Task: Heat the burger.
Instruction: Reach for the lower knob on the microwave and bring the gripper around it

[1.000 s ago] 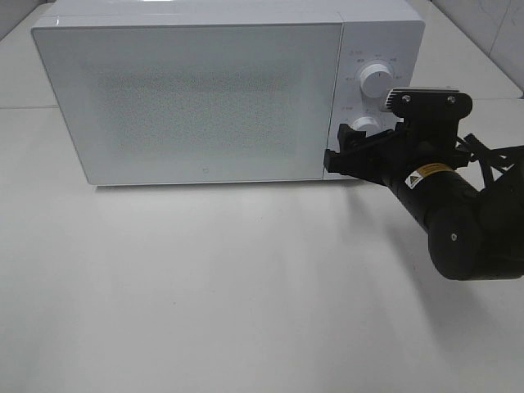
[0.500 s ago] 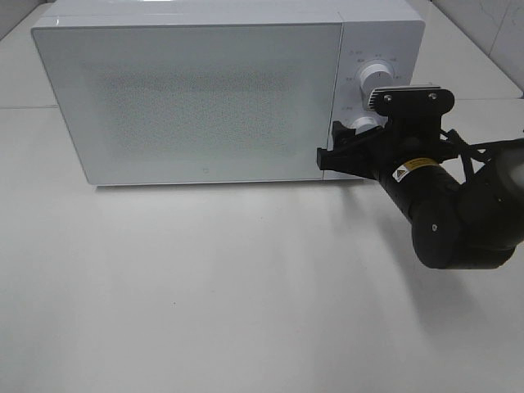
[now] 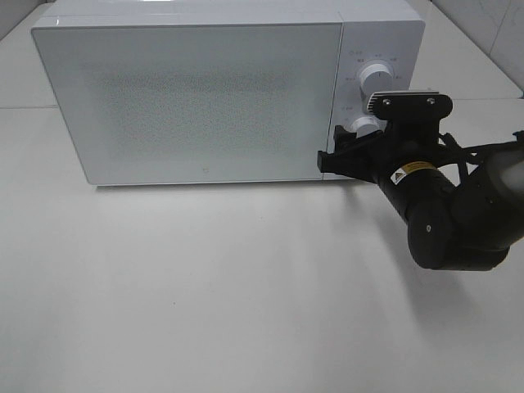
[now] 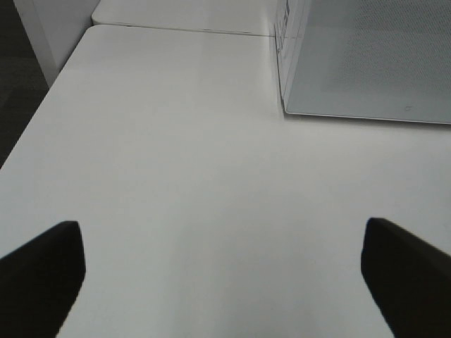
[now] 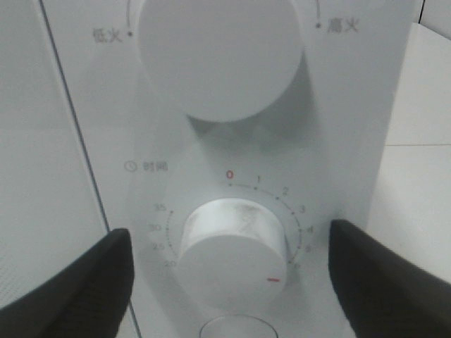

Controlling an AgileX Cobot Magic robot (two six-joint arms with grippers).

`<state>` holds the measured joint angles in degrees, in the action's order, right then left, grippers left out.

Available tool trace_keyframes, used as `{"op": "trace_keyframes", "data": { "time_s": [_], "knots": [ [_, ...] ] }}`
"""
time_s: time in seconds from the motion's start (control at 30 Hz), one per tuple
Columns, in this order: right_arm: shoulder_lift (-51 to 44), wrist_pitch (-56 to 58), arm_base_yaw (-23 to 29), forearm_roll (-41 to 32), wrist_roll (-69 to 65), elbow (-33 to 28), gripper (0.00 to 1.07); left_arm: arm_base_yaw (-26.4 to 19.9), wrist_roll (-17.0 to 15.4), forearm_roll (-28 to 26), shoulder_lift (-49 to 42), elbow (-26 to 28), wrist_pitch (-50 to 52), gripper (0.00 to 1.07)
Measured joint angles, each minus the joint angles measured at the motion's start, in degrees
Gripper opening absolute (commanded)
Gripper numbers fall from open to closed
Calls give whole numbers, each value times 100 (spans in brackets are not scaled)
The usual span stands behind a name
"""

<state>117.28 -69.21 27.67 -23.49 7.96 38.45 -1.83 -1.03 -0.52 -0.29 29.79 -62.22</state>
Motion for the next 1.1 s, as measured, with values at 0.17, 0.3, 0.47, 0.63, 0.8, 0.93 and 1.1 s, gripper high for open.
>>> {"op": "trace_keyframes", "data": {
  "time_s": [0.17, 0.3, 0.47, 0.63, 0.8, 0.93, 1.1],
  "knots": [
    [0, 0, 0, -17, 0, 0, 76, 0, 0, 0, 0, 0, 0, 102],
    [0, 0, 0, -17, 0, 0, 76, 0, 0, 0, 0, 0, 0, 102],
    [0, 0, 0, -17, 0, 0, 68, 0, 0, 0, 0, 0, 0, 102],
    [0, 0, 0, -17, 0, 0, 53, 0, 0, 0, 0, 0, 0, 102],
    [0, 0, 0, -29, -6, 0, 28, 0, 0, 0, 0, 0, 0, 102],
    [0, 0, 0, -23, -6, 0, 11, 0, 0, 0, 0, 0, 0, 102],
    [0, 0, 0, -23, -183, 0, 9, 0, 0, 0, 0, 0, 0, 102]
  ]
}}
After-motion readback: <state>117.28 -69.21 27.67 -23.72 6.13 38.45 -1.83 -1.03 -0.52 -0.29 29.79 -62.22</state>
